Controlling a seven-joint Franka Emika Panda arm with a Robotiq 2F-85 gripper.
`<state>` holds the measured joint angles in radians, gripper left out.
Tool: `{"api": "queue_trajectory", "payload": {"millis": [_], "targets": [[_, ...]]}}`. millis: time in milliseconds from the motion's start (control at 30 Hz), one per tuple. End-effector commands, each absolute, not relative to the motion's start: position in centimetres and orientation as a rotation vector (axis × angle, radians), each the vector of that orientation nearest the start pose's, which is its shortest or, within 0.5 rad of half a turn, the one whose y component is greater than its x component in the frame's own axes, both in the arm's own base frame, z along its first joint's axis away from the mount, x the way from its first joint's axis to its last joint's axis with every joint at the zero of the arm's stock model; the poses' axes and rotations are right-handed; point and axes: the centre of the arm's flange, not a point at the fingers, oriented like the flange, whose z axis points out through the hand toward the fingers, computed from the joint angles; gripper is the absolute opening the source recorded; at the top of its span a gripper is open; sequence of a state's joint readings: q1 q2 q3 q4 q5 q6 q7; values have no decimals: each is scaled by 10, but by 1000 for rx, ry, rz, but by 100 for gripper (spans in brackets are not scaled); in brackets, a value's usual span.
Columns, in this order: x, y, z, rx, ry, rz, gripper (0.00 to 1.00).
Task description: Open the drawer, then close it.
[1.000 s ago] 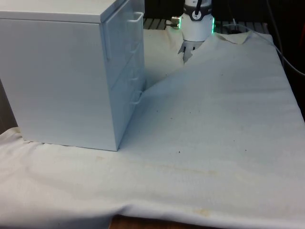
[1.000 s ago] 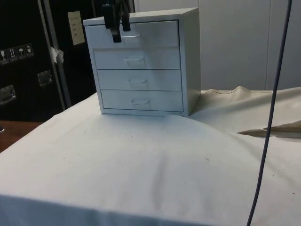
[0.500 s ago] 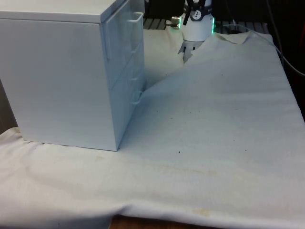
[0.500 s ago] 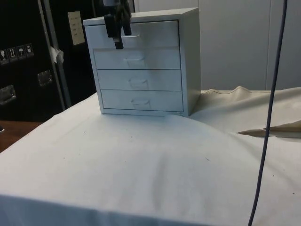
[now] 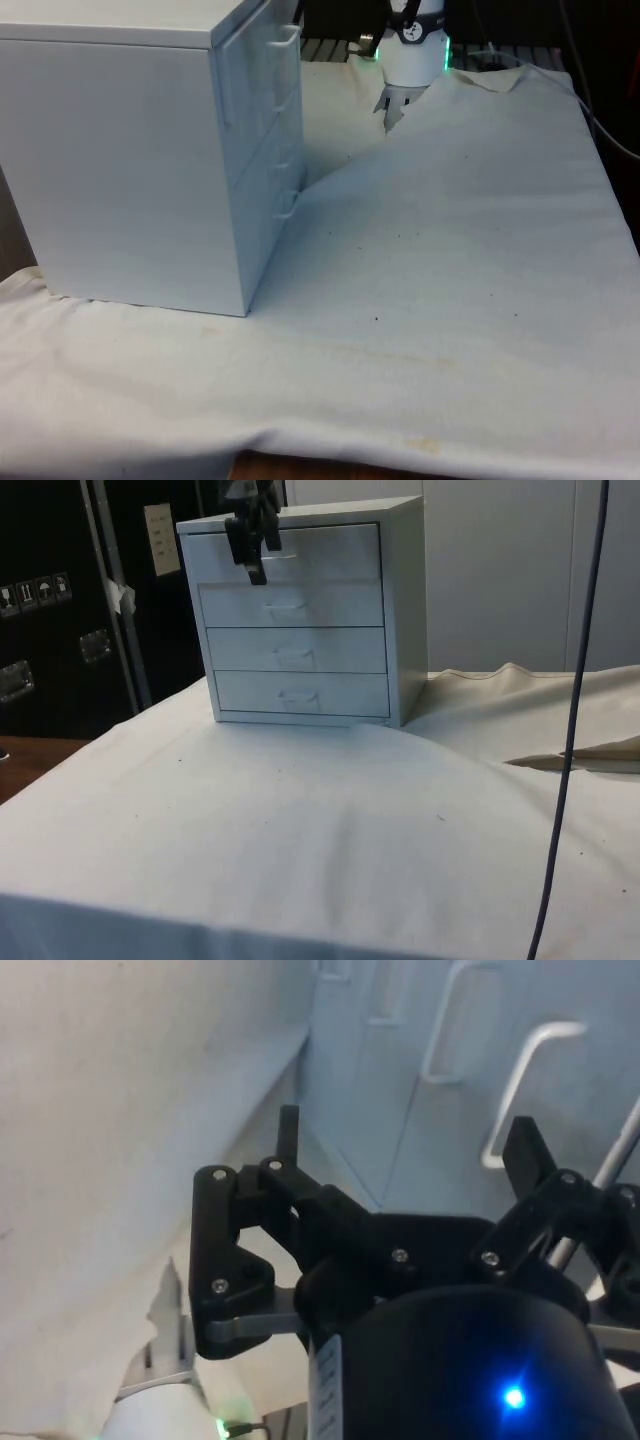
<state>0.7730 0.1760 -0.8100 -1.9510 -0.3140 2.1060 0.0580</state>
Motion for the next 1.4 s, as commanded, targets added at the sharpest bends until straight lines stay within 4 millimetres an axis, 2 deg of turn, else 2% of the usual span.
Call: {"api": "queue_trajectory", "payload": {"millis": [0,200,567,933,967,1067,1100,1167,1200,1300,1367], "targets": [[591,-19,423,-3560,-127,-52,100],[593,-19,420,-3589,-126,-50,100],[600,-23,404,-3657,-113,-32,100],[600,-22,402,-3659,-111,-20,98],[600,-23,402,-3658,-108,-20,89],[601,-22,401,-3657,-109,-16,72],[600,-23,402,-3657,-108,-18,72],[601,-22,402,-3659,-109,-17,63],[601,-23,402,-3660,-106,-18,53],[601,-23,402,-3662,-107,-17,39],[601,-25,405,-3667,-105,-16,26]]}}
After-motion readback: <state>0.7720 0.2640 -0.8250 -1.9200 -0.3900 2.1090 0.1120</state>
